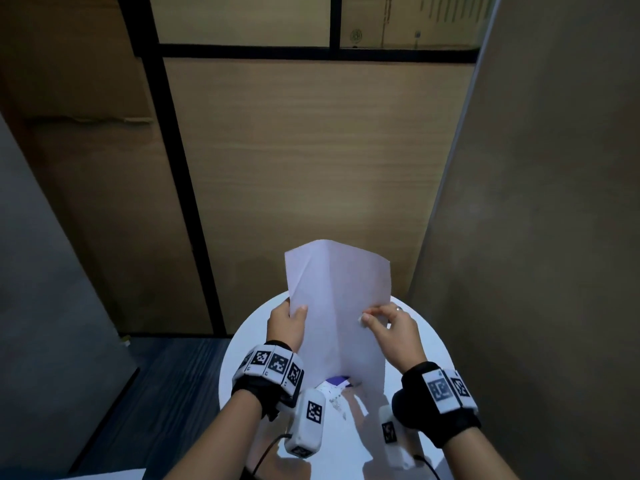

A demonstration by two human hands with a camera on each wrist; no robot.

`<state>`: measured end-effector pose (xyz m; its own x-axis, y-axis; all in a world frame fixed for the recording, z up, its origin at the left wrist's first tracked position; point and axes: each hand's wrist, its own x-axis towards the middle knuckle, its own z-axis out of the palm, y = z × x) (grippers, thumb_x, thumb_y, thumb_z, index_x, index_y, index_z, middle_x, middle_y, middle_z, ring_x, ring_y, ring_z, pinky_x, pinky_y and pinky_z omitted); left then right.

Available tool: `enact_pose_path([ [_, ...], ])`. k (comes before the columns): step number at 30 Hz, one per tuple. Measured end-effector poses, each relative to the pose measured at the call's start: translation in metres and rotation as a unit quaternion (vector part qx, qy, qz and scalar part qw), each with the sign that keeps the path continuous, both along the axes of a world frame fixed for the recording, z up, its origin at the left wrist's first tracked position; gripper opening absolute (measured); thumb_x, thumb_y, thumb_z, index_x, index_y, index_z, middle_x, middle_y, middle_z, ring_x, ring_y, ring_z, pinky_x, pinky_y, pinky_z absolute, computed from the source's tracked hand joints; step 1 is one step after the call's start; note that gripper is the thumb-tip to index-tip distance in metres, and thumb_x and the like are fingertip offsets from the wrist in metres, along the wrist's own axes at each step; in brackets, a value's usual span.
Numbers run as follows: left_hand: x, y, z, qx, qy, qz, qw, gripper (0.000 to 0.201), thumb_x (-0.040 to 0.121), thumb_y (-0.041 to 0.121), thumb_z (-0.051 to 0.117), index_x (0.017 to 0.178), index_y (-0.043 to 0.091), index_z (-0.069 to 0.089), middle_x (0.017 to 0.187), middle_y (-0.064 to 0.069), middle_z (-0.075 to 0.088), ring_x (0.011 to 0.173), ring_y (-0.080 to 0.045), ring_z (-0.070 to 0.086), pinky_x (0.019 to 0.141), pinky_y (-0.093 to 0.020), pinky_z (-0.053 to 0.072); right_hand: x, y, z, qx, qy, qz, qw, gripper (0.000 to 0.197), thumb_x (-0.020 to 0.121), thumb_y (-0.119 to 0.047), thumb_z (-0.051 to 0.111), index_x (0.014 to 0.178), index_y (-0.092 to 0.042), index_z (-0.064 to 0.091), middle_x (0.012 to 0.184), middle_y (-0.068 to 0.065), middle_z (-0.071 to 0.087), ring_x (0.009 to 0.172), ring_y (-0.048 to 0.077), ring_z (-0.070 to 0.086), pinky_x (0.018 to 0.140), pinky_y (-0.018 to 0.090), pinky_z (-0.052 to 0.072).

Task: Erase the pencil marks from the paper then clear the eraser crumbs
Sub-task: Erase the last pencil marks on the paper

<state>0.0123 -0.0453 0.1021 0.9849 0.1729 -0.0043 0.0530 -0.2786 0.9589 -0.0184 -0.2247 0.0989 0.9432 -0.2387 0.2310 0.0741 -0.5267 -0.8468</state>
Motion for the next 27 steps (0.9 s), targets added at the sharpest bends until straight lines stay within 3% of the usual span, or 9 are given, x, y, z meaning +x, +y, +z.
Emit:
enact_pose_path([
  [2,-0.004,0.0,0.001,0.005,0.009,-0.01,1.0,0.027,0.096,0.008,0.049,0.115,-0.006,0.06,0.111,-0.021,0.064,0.1,-0.031,0.059,0.079,-0.025,0.039,-0.001,0.001,-0.003,-0.02,0.015,-0.005,1.0,0.01,0.085,-0.013,0.065,0.089,-0.007,0.072,0.098,0.003,0.064,0.09,0.011,0.051,0.075,0.019,0.032],
  [6,-0.008,-0.001,0.007,-0.001,0.007,0.008,1.0,0.034,0.097,0.01,0.049,0.11,-0.021,0.053,0.11,-0.035,0.057,0.104,-0.044,0.055,0.063,-0.027,0.031,-0.001,-0.001,0.0,0.005,-0.014,-0.033,0.999,0.01,0.085,-0.014,0.065,0.088,-0.008,0.072,0.096,0.0,0.063,0.092,0.012,0.053,0.08,0.02,0.035],
  [9,-0.007,0.0,0.002,0.004,0.029,-0.015,0.999,0.028,0.097,0.009,0.047,0.116,-0.01,0.057,0.113,-0.028,0.061,0.103,-0.037,0.058,0.075,-0.026,0.041,0.001,-0.001,-0.006,-0.017,0.033,-0.018,0.999,0.011,0.084,-0.014,0.066,0.089,-0.007,0.072,0.097,0.004,0.065,0.096,0.017,0.056,0.076,0.018,0.032],
  [13,-0.008,0.0,0.0,0.006,0.014,-0.007,1.0,0.029,0.098,0.01,0.044,0.12,-0.003,0.058,0.118,-0.018,0.063,0.11,-0.033,0.057,0.096,-0.037,0.045,0.001,-0.002,-0.01,-0.023,0.036,-0.023,0.999,0.01,0.084,-0.014,0.065,0.088,-0.008,0.072,0.099,0.003,0.066,0.096,0.017,0.056,0.079,0.019,0.033],
  [17,-0.006,-0.001,0.001,0.016,0.028,-0.034,0.999,0.028,0.098,0.011,0.045,0.121,0.0,0.058,0.115,-0.016,0.063,0.106,-0.032,0.059,0.089,-0.032,0.045,0.004,-0.004,-0.011,-0.018,0.055,-0.022,0.998,0.01,0.084,-0.015,0.065,0.088,-0.008,0.071,0.1,0.004,0.066,0.098,0.018,0.056,0.082,0.02,0.035],
  [21,-0.002,0.001,0.002,0.05,0.034,-0.039,0.997,0.03,0.098,0.012,0.046,0.121,-0.004,0.057,0.117,-0.021,0.062,0.112,-0.035,0.057,0.091,-0.034,0.043,0.007,-0.007,-0.014,-0.004,0.066,-0.029,0.997,0.007,0.083,-0.013,0.065,0.086,-0.009,0.071,0.1,0.006,0.066,0.099,0.019,0.057,0.081,0.021,0.035],
  [24,0.001,0.005,0.014,0.044,-0.003,-0.002,0.999,0.031,0.097,0.01,0.049,0.104,-0.02,0.054,0.104,-0.033,0.059,0.103,-0.043,0.055,0.077,-0.035,0.04,0.012,-0.013,-0.006,0.041,0.033,-0.036,0.998,0.008,0.083,-0.01,0.065,0.077,-0.015,0.067,0.095,0.006,0.066,0.096,0.02,0.058,0.079,0.021,0.035],
  [27,0.008,0.007,0.026,0.021,-0.032,0.006,0.999,0.028,0.097,0.008,0.05,0.081,-0.016,0.054,0.081,-0.028,0.057,0.088,-0.039,0.055,0.059,-0.028,0.026,0.016,-0.015,0.003,0.059,0.009,-0.042,0.997,0.008,0.084,-0.009,0.065,0.077,-0.013,0.067,0.101,0.005,0.061,0.102,0.019,0.054,0.078,0.02,0.034],
])
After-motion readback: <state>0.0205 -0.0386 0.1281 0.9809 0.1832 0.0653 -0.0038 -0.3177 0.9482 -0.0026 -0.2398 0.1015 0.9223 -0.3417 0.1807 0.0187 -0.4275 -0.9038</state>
